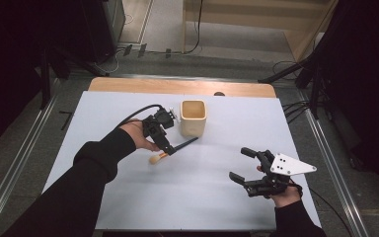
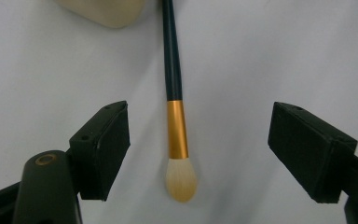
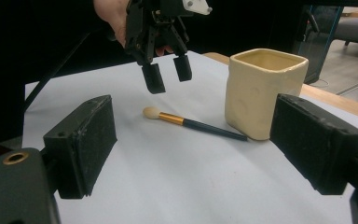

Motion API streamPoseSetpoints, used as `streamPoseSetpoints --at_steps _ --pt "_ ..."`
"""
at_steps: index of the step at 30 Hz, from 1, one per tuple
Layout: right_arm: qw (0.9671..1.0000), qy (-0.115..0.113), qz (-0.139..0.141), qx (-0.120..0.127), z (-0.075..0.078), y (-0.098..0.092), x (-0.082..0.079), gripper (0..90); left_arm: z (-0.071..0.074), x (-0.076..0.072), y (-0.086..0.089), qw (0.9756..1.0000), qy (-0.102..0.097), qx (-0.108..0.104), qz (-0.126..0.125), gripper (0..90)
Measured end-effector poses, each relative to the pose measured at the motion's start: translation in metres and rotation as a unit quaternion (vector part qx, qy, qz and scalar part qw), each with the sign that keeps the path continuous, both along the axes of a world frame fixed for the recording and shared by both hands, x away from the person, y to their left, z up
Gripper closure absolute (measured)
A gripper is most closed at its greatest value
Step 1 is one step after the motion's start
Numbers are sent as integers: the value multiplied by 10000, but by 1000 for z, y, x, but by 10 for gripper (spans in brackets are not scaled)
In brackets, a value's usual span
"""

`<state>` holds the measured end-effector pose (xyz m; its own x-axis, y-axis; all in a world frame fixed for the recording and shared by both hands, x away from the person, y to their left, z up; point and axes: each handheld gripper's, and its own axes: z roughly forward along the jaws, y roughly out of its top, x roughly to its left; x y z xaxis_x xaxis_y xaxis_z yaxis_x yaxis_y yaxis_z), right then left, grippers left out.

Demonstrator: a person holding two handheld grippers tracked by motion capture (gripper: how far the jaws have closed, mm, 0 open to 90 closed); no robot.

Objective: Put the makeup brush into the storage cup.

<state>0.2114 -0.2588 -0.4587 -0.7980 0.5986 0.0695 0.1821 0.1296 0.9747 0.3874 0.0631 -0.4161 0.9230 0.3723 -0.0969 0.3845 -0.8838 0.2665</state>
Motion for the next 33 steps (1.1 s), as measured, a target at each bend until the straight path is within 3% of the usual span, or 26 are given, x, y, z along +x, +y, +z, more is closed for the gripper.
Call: streamPoseSetpoints --at_steps 2,9,14,18,21,24,33 --pt "10000 23 4 -17 0 0 0 150 1 2 -2 9998 91 109 -105 211" --pt "10000 33 21 -48 -1 1 0 150 -1 7 -6 9993 67 374 -43 235" --pt "10000 35 30 -61 -1 1 1 150 -5 10 -10 9980 102 589 -211 275" --pt "10000 38 31 -76 -1 1 0 150 -10 10 -13 9967 -15 797 -153 271" --pt "10000 43 25 -70 -1 1 0 150 -14 9 -14 9967 0 798 -176 269" --pt "10000 44 26 -60 -1 1 0 150 -19 7 -15 9956 -110 895 -240 263" --pt "9999 65 44 -74 -1 1 0 150 -33 5 -15 9957 36 897 -239 262"
